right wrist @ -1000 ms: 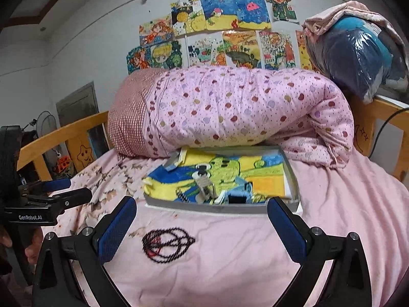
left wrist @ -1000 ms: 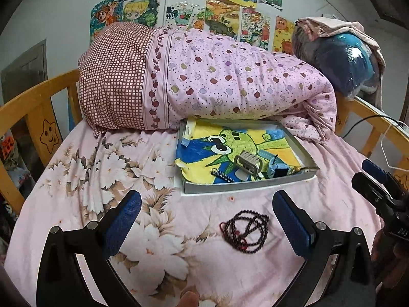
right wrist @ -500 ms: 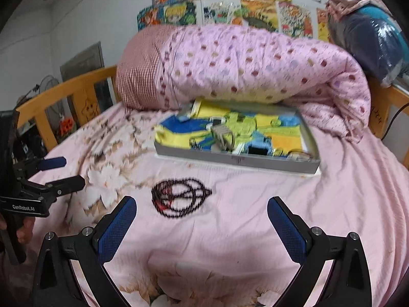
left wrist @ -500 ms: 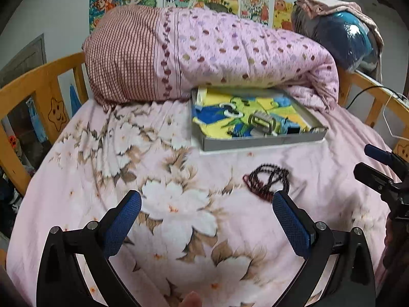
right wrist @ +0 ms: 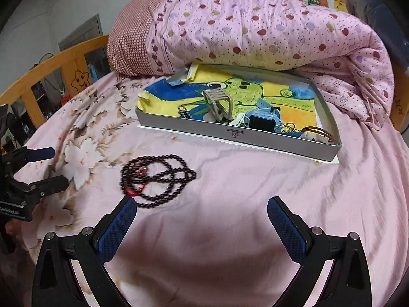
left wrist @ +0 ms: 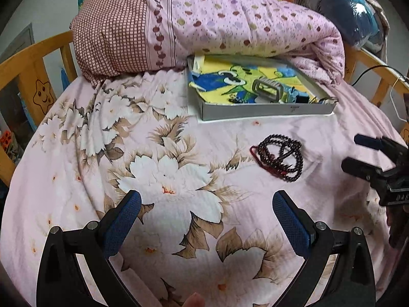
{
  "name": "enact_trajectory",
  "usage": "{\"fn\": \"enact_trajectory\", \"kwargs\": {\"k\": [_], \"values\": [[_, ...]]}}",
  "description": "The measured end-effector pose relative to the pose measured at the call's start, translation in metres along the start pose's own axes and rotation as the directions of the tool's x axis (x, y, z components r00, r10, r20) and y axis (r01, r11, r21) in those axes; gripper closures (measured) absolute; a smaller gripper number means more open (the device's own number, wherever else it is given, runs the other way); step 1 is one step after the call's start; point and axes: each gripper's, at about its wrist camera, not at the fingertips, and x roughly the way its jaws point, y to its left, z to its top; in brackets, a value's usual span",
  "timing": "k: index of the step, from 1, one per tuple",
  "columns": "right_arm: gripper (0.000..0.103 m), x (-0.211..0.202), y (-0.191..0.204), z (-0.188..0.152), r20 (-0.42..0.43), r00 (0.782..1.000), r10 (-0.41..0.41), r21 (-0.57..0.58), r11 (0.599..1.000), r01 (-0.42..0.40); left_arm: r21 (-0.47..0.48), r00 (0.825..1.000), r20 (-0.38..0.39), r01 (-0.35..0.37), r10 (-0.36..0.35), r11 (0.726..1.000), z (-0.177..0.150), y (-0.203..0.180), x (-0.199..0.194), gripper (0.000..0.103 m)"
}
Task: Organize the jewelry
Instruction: 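Withdraw both tools from the tray back over the bead bracelets, then grasp the red-string bead bracelet with the left tool while the right tool grasps the black bead bracelet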
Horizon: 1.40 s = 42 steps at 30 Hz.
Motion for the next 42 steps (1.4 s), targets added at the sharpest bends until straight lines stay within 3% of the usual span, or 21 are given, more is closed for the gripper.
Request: {"fn": "enact_trajectory", "kwargs": {"k": [11,20,24,27,31,35,42], "values": [[0.000,0.025,-0.015,-0.001,-0.035,0.999,0.002,-0.023,1.000,-0.003,0.010,0.998,-0.055,-0.034,0.035,0.999,0.005,-0.004,0.026,0.003],[0.000,0.033,-0.022,0.005,0.012,1.000,0.026,-0.010,1.000,-0.026,-0.050,0.996,-0.085,0.010,-0.014,0.999,0.020,0.001,0.046,0.003],[0.002,0.039,-0.029,0.011,0.029,0.998,0.051,0.015,0.999,-0.051,-0.031,0.996,-0.085,-0.007,0.005,0.999,0.030,0.001,0.058,0.003],[0.009,0.045,-0.033,0.016,0.034,0.996,0.080,0.019,0.997,-0.080,-0.011,0.997,-0.078,-0.009,0.008,1.000,0.038,0.000,0.064,0.003],[0.029,0.058,-0.035,0.025,0.028,0.994,0.110,0.012,0.994,-0.110,0.033,0.996,-0.085,0.011,-0.008,0.999,0.046,-0.005,0.076,0.004],[0.049,0.070,-0.032,0.031,0.001,0.991,0.137,-0.015,0.990,-0.137,0.107,0.993,-0.118,0.002,0.010,0.994,0.050,-0.012,0.092,0.014],[0.061,0.071,-0.017,0.026,-0.048,0.983,0.179,-0.102,0.978,-0.183,0.129,0.991,-0.135,0.014,0.003,0.992,0.052,-0.013,0.101,0.018]]}}
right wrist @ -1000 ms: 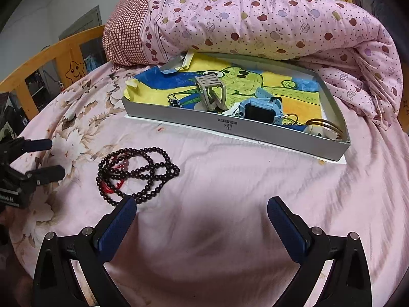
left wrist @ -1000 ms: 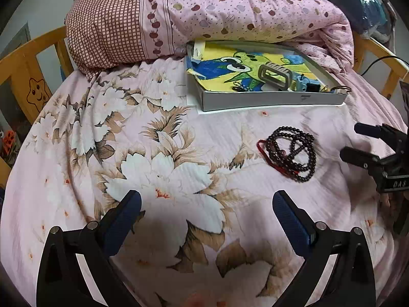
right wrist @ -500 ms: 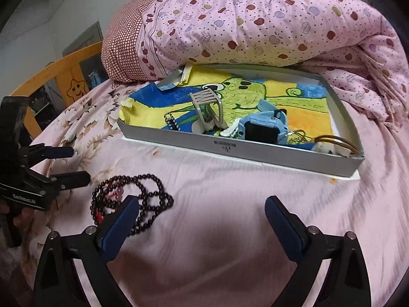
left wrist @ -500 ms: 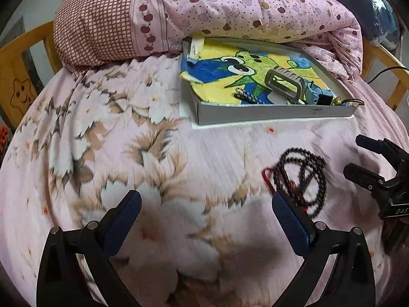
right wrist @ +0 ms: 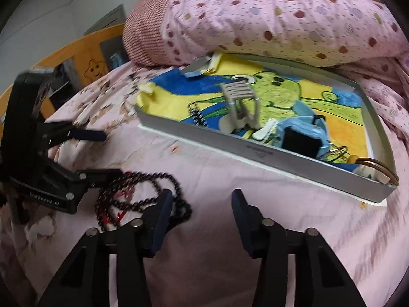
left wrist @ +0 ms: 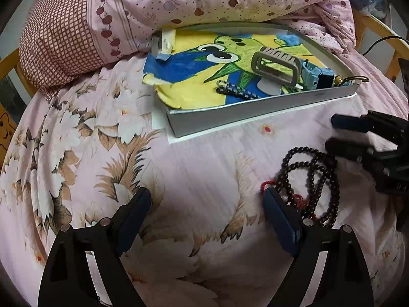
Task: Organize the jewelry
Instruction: 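Grasp the red-string bead bracelet with the left tool while the right tool grasps the black bead bracelet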
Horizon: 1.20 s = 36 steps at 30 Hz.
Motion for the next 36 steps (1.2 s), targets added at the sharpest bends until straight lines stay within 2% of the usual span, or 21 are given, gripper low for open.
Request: {"fn": "enact_trajectory", "kwargs": {"k": [7,8,9,10,11,13,15,18,25,28,32,36], "values": [[0.076,0.002,0.003,-0.008,-0.047,0.999,0.024,-0.033,0.999,-0.025,0.090,1.000,0.019,0.011,-0.013,0.996,0.000,-0.016,-0.004,0.018],[0.078,0.002,0.002,-0.008,-0.052,0.998,0.027,-0.034,0.999,-0.029,0.104,1.000,0.019,0.010,-0.012,0.995,-0.001,-0.018,-0.003,0.022],[0.079,0.002,0.002,-0.009,-0.057,0.998,0.031,-0.037,0.999,-0.033,0.118,1.000,0.014,0.019,-0.021,0.993,-0.002,-0.020,-0.002,0.035],[0.081,0.002,0.002,-0.009,-0.061,0.998,0.033,-0.040,0.999,-0.036,0.122,0.999,0.002,0.039,-0.040,0.992,-0.002,-0.021,0.000,0.042],[0.081,0.002,0.002,-0.010,-0.067,0.997,0.036,-0.043,0.998,-0.039,0.118,0.998,-0.010,0.069,-0.068,0.991,-0.003,-0.021,0.001,0.054],[0.081,0.002,0.002,-0.010,-0.078,0.996,0.041,-0.052,0.998,-0.045,0.121,0.997,-0.008,0.083,-0.082,0.989,-0.002,-0.025,0.000,0.062],[0.081,0.001,0.002,-0.011,-0.086,0.995,0.046,-0.060,0.997,-0.051,0.148,0.995,-0.009,0.097,-0.097,0.984,-0.001,-0.031,0.000,0.075],[0.081,0.000,0.002,-0.012,-0.099,0.994,0.054,-0.066,0.996,-0.061,0.175,0.994,-0.014,0.110,-0.110,0.978,0.000,-0.038,0.001,0.084],[0.081,0.000,0.000,-0.013,-0.100,0.993,0.065,-0.054,0.996,-0.071,0.191,0.991,-0.039,0.133,-0.128,0.972,0.008,-0.044,0.009,0.089],[0.081,0.000,-0.001,-0.012,-0.094,0.993,0.066,-0.049,0.996,-0.070,0.209,0.992,-0.043,0.129,-0.122,0.970,0.009,-0.048,0.010,0.094],[0.081,-0.001,0.000,-0.012,-0.085,0.994,0.063,-0.047,0.997,-0.067,0.214,0.995,-0.025,0.095,-0.092,0.972,0.005,-0.050,0.009,0.101],[0.081,-0.001,0.001,-0.009,-0.067,0.995,0.070,-0.035,0.997,-0.073,0.174,0.997,-0.004,0.071,-0.072,0.982,-0.001,-0.046,0.004,0.102]]}}
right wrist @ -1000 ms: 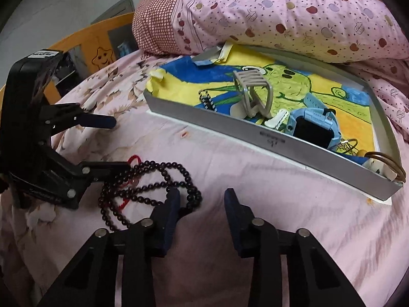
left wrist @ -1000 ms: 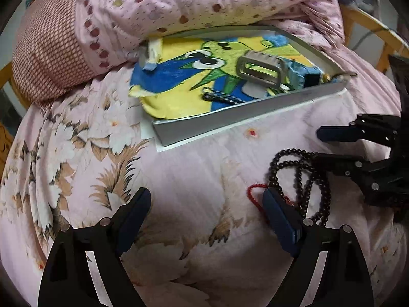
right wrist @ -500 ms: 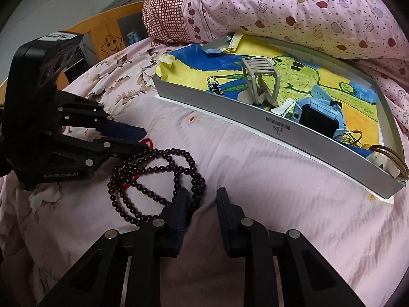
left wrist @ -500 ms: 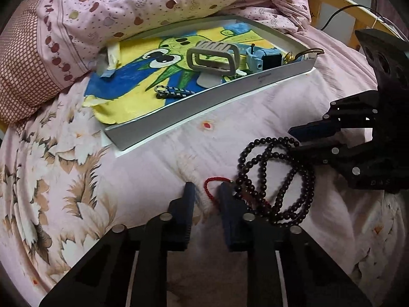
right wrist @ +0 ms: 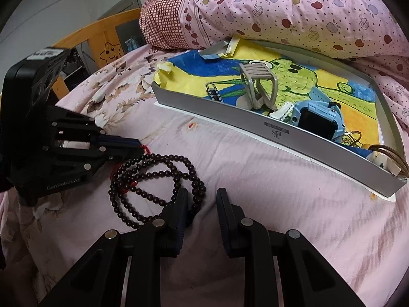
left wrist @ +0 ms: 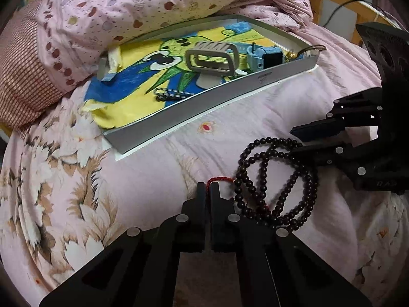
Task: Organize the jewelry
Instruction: 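Grasp the red-string bead bracelet with the left tool while the right tool grasps the black bead bracelet, then carry both bracelets into the tray and open both tools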
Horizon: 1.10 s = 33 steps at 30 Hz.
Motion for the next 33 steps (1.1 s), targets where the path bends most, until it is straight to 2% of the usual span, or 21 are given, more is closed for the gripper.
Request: {"fn": "enact_trajectory", "kwargs": {"k": [8,11,16,18,19,21,27,33], "values": [[0.081,0.007,0.013,0.005,0.010,1.000,0.007,-0.027,1.000,-0.007,-0.115,0.999,0.022,-0.020,0.023,0.993,-0.010,0.011,-0.014,0.102],[0.077,0.012,0.013,0.004,-0.008,1.000,0.013,-0.021,1.000,-0.013,-0.122,0.999,0.025,-0.023,0.027,0.992,-0.010,0.012,-0.019,0.102],[0.077,0.012,0.017,0.002,-0.023,1.000,0.000,-0.029,1.000,-0.001,-0.128,0.999,-0.001,-0.035,0.035,0.991,-0.022,0.012,-0.024,0.103],[0.082,0.011,0.021,0.000,-0.025,1.000,-0.013,-0.047,0.999,0.012,-0.140,0.999,-0.004,-0.038,0.038,0.989,-0.028,0.014,-0.026,0.103],[0.092,0.010,0.023,0.000,-0.025,1.000,-0.018,-0.059,0.998,0.016,-0.152,0.999,-0.001,-0.037,0.037,0.988,-0.030,0.015,-0.027,0.103],[0.095,0.008,0.028,-0.001,-0.023,0.999,-0.024,-0.078,0.997,0.022,-0.165,0.999,0.006,-0.037,0.038,0.986,-0.032,0.016,-0.031,0.103],[0.097,-0.007,0.041,0.000,0.047,0.992,-0.119,-0.176,0.976,0.125,-0.160,0.997,0.047,-0.059,0.067,0.985,-0.027,0.015,-0.044,0.103],[0.097,-0.038,0.043,0.011,0.200,0.959,-0.203,-0.206,0.948,0.243,-0.151,0.989,0.108,-0.087,0.104,0.985,-0.016,0.013,-0.061,0.103]]}}
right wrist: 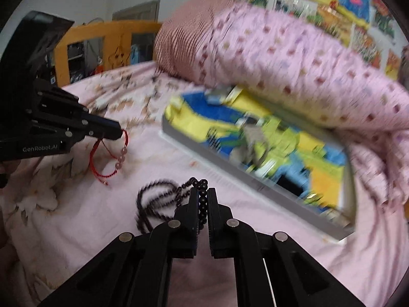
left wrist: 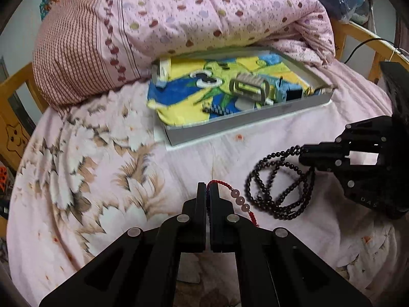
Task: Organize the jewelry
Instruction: 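Carry both bracelets into the tray and open both tools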
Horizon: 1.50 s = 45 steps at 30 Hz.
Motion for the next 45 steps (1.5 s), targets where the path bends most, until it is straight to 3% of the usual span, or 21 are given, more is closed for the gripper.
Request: {"fn": "enact_trajectory", "kwargs": {"k": [10,17,22,27,36,40,45], "values": [[0.097,-0.034,-0.040,0.027,0.179,0.976,-0.122,0.087,0.990,0.107,0.022,0.995,0.097,-0.013,0.011,1.000,0.046,-0.007,-0.009,0.103],[0.097,-0.047,-0.107,0.039,0.258,0.946,-0.197,0.326,0.939,0.106,-0.072,0.989,0.145,0.011,0.000,0.997,0.094,-0.009,0.008,0.103],[0.097,-0.056,-0.157,0.031,0.262,0.922,-0.285,0.462,0.876,0.140,-0.167,0.992,0.121,0.043,-0.023,0.985,0.116,-0.005,0.032,0.103],[0.097,-0.059,-0.187,0.024,0.280,0.906,-0.317,0.536,0.835,0.127,-0.229,0.997,0.072,0.036,-0.020,0.973,0.122,-0.001,0.059,0.103],[0.097,-0.067,-0.182,0.056,0.413,0.877,-0.246,0.483,0.875,0.018,-0.242,1.000,-0.015,0.019,-0.023,0.970,0.110,-0.004,0.086,0.103],[0.097,-0.053,-0.179,0.055,0.390,0.899,-0.201,0.483,0.875,-0.014,-0.227,0.999,-0.023,0.022,-0.028,0.974,0.110,-0.010,0.091,0.103],[0.097,-0.019,-0.172,0.045,0.290,0.950,-0.120,0.507,0.861,-0.045,-0.235,0.999,-0.030,0.036,-0.045,0.971,0.112,-0.015,0.098,0.103]]}}
